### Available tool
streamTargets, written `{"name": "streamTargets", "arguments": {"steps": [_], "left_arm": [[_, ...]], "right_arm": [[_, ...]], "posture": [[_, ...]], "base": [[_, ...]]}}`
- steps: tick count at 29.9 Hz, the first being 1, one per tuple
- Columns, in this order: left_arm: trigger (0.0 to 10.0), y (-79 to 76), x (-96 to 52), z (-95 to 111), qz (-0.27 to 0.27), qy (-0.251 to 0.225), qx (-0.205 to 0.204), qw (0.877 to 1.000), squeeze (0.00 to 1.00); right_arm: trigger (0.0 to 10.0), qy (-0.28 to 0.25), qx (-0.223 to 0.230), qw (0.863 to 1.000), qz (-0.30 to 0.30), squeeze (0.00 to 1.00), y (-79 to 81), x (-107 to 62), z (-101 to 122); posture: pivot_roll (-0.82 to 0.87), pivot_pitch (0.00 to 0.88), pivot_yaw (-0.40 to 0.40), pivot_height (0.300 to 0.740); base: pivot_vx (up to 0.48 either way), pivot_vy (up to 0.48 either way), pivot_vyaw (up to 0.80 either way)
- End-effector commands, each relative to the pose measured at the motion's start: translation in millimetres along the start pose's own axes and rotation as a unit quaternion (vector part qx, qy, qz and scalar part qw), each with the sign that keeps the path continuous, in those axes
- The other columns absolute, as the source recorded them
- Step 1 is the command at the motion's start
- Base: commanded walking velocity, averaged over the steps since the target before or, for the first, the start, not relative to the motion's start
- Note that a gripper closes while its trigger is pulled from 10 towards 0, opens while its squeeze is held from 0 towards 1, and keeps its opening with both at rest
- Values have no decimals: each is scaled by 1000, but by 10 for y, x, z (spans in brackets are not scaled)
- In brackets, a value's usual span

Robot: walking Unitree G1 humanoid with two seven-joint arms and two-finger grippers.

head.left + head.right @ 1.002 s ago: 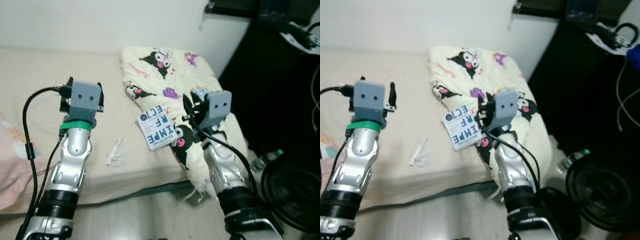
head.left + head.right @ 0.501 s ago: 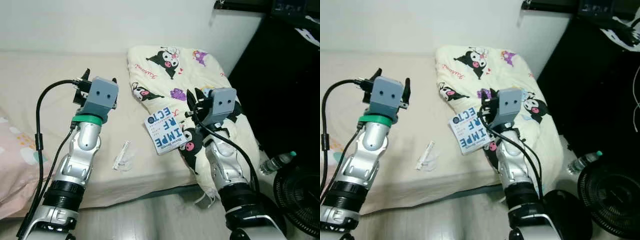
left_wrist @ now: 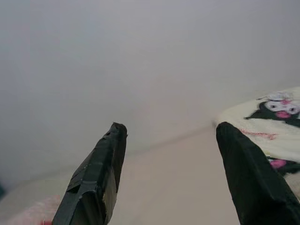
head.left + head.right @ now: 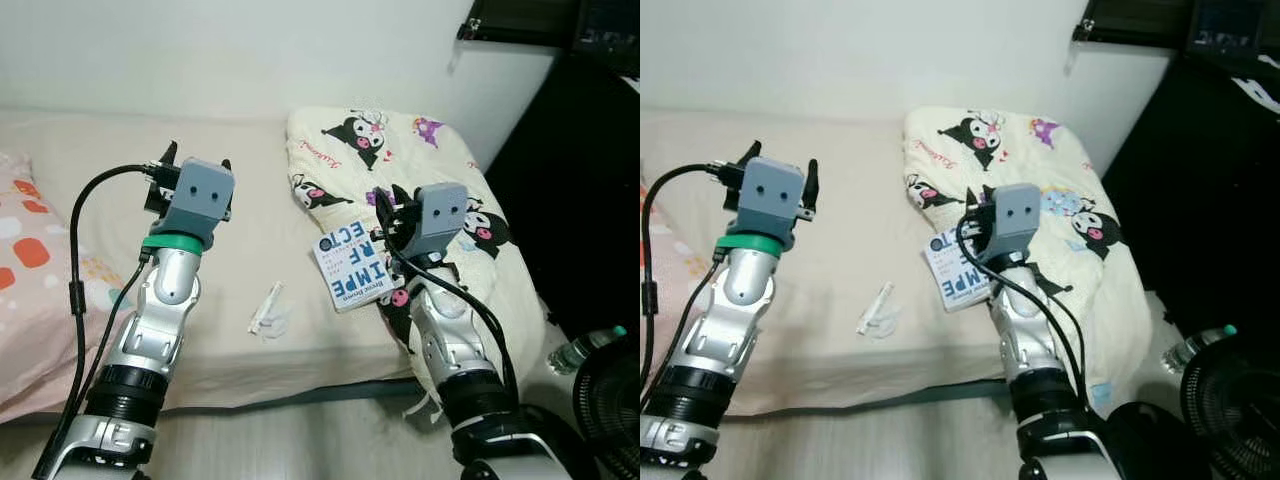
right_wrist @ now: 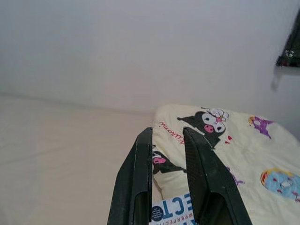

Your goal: Clean up the room

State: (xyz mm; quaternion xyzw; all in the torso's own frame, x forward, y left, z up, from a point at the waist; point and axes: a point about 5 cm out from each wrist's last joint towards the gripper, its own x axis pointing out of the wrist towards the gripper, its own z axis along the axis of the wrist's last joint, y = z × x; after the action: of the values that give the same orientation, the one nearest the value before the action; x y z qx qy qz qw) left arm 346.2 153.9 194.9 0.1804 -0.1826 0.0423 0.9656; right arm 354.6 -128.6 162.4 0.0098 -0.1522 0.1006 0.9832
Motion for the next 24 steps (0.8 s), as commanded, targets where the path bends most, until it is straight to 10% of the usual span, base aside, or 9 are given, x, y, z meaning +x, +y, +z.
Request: {"name": "streamTargets", "arguments": {"steps": [1, 24], "left_arm": [[10000, -24, -32, -47, -13, 22, -30, 999, 0], [10000, -95, -46, 31, -19, 2, -33, 999, 0]], "right_arm": [[10000, 6, 10, 1000, -2, 0, 0, -55, -60], [10000, 20, -17, 1000, 0, 0, 25, -129, -123]], "posture": [[45, 8, -22, 740], [31, 29, -24, 740]], "base": [[0, 0, 0], [238, 0, 458]]}}
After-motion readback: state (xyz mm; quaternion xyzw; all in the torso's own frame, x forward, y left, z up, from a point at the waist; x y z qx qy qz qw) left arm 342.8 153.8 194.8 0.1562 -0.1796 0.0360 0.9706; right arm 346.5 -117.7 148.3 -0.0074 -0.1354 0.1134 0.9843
